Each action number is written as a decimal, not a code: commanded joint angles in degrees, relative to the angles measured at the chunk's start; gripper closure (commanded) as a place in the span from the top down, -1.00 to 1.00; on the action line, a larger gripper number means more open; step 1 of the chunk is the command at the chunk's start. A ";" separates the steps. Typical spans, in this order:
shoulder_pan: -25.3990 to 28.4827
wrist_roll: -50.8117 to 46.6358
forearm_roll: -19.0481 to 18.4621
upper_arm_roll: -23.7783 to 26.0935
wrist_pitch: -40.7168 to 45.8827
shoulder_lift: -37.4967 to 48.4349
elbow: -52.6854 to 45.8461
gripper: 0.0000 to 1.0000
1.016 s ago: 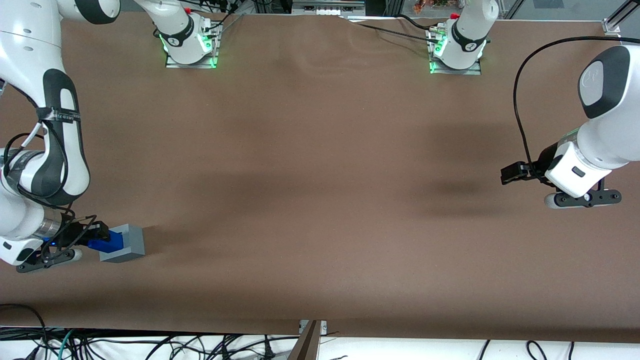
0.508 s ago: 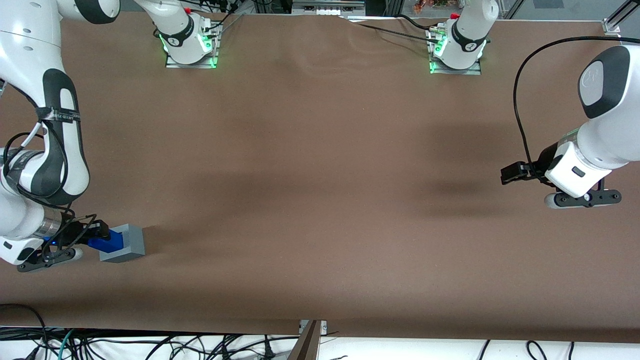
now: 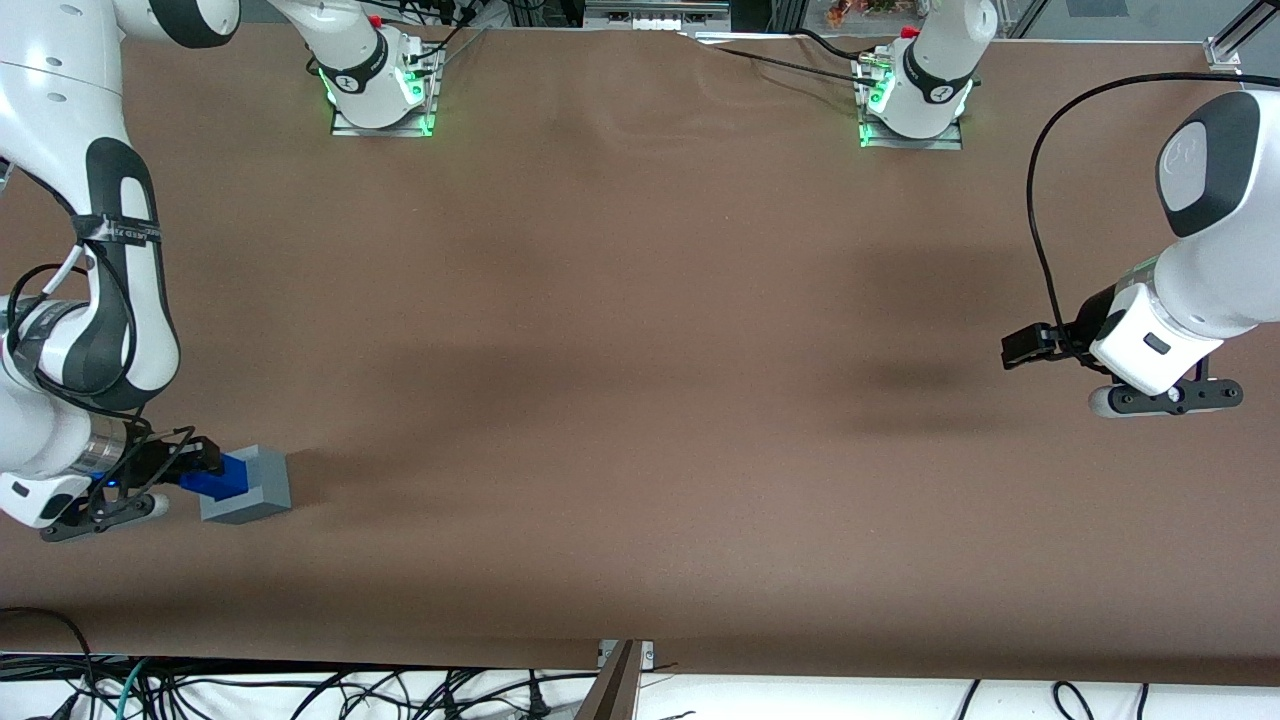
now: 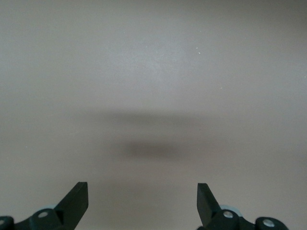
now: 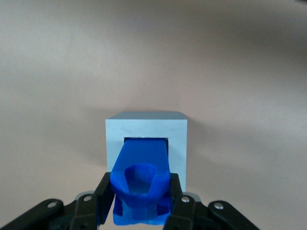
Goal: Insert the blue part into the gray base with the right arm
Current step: 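Open the right gripper to release the blue part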
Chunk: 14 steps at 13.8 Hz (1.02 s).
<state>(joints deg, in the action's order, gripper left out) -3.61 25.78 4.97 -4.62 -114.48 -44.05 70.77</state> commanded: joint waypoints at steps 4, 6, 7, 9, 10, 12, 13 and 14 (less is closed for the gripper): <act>-0.17 0.67 -0.40 0.23 3.13 0.28 -0.64 -0.22; -0.17 0.50 -0.32 0.23 2.86 0.19 -0.64 0.67; -0.17 0.41 -0.32 0.23 2.77 0.19 -0.64 0.99; -0.17 0.32 -0.23 0.23 2.77 0.19 -0.72 0.99; -0.17 0.32 -0.31 0.23 2.77 0.19 -0.81 0.99; -0.08 0.23 -0.32 0.23 2.77 0.19 -0.90 0.99; -0.08 0.23 -0.32 0.31 2.77 0.19 -0.90 0.99; -0.08 0.14 -0.32 0.40 2.77 0.19 -1.51 0.99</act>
<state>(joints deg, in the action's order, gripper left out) -3.59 25.78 4.97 -4.57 -112.90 -44.00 70.52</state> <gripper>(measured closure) 0.000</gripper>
